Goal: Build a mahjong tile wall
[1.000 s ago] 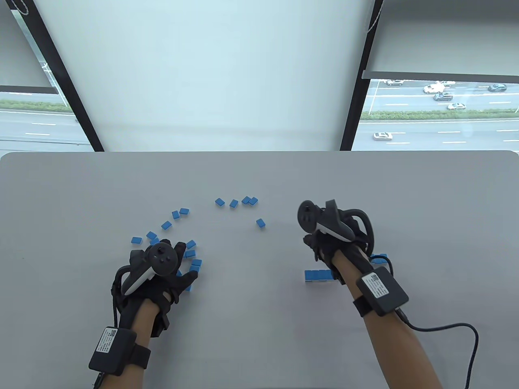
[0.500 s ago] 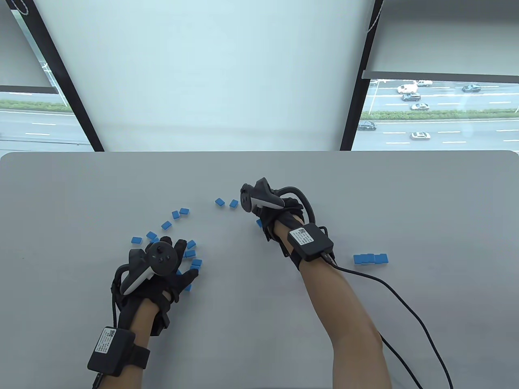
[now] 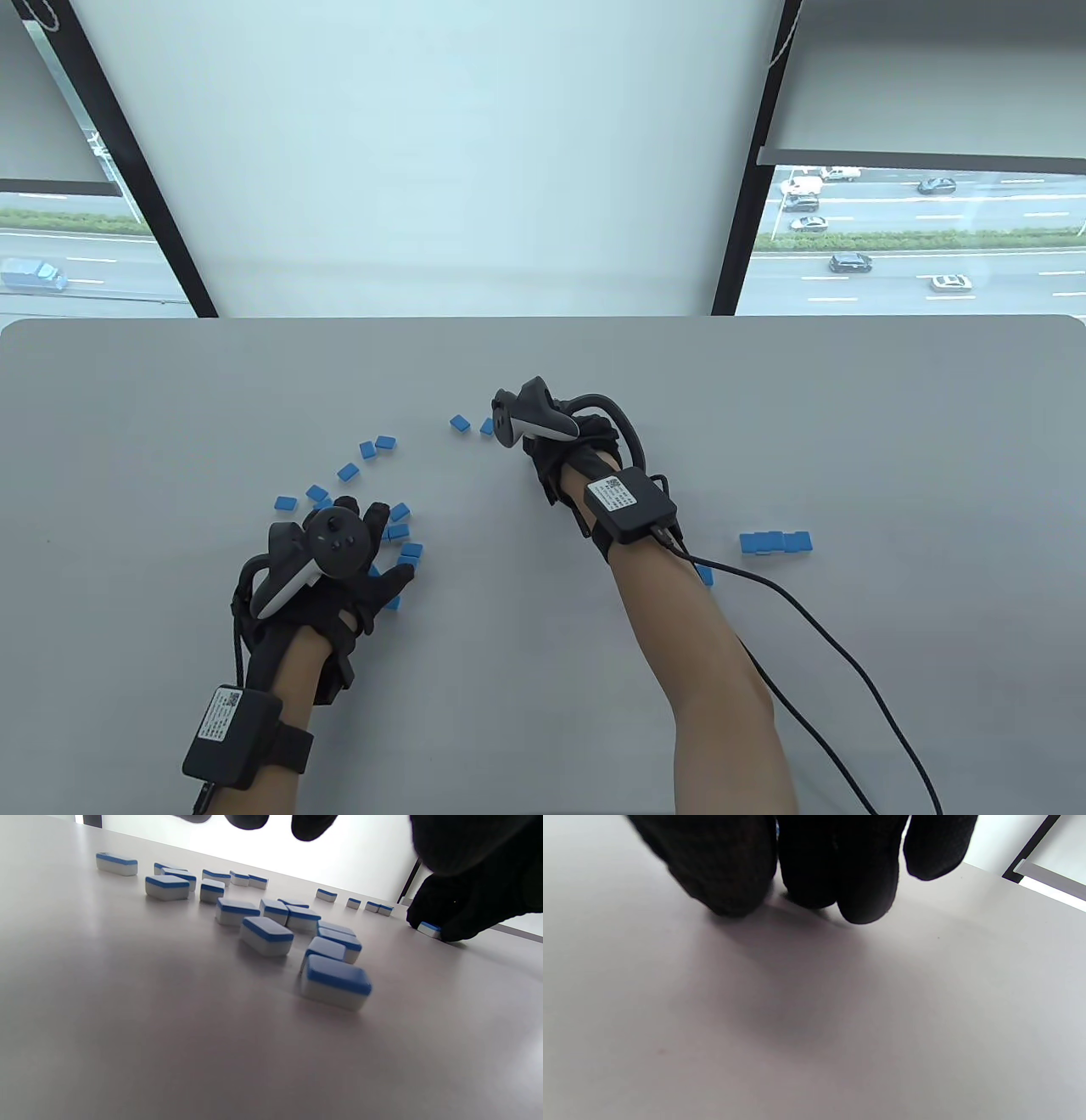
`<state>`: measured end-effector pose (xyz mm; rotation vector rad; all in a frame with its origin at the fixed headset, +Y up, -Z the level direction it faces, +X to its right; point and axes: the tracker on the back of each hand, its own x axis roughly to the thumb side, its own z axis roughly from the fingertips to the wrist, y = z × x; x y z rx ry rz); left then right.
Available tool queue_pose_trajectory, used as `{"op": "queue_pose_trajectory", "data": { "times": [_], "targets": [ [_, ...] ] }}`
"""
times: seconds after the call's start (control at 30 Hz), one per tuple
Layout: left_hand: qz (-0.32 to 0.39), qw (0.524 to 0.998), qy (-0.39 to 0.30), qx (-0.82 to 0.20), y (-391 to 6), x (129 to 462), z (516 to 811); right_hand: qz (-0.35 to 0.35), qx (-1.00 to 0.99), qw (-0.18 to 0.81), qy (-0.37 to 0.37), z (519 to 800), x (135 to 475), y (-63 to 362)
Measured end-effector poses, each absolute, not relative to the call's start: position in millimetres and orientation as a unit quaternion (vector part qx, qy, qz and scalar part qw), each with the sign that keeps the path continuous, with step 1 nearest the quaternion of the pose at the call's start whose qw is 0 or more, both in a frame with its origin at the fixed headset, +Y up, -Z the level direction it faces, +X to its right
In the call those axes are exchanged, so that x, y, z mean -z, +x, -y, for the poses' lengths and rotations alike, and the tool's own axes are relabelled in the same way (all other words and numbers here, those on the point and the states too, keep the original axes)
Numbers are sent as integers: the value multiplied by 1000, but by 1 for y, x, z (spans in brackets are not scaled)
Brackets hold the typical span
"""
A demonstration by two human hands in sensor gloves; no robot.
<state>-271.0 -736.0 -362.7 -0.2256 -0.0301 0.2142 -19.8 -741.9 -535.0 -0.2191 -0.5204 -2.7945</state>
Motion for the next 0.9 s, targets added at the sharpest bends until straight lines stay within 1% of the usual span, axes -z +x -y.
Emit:
{"op": "queue_pose_trajectory", "data": {
  "times": [0.13, 0.27, 0.37, 0.4, 0.63, 0.73, 0.9],
  "targets": [
    [14, 987, -115, -108, -272, 362, 736, 174, 969, 152, -83, 732, 529, -16],
    [15, 987, -112, -111, -272, 362, 736, 142, 974, 148, -99, 703, 515, -6],
    [16, 987, -113, -112, -272, 362, 736, 113, 975, 152, -118, 679, 498, 9],
    [16, 987, -114, -111, -272, 362, 736, 97, 975, 154, -125, 667, 487, 19],
    [20, 987, -114, -109, -270, 362, 737, 31, 983, 142, -116, 619, 440, 77],
    [19, 987, -115, -109, -270, 362, 736, 6, 988, 120, -95, 607, 425, 108],
    [16, 987, -114, -109, -271, 362, 736, -49, 993, 86, -57, 601, 408, 163]
  ]
}}
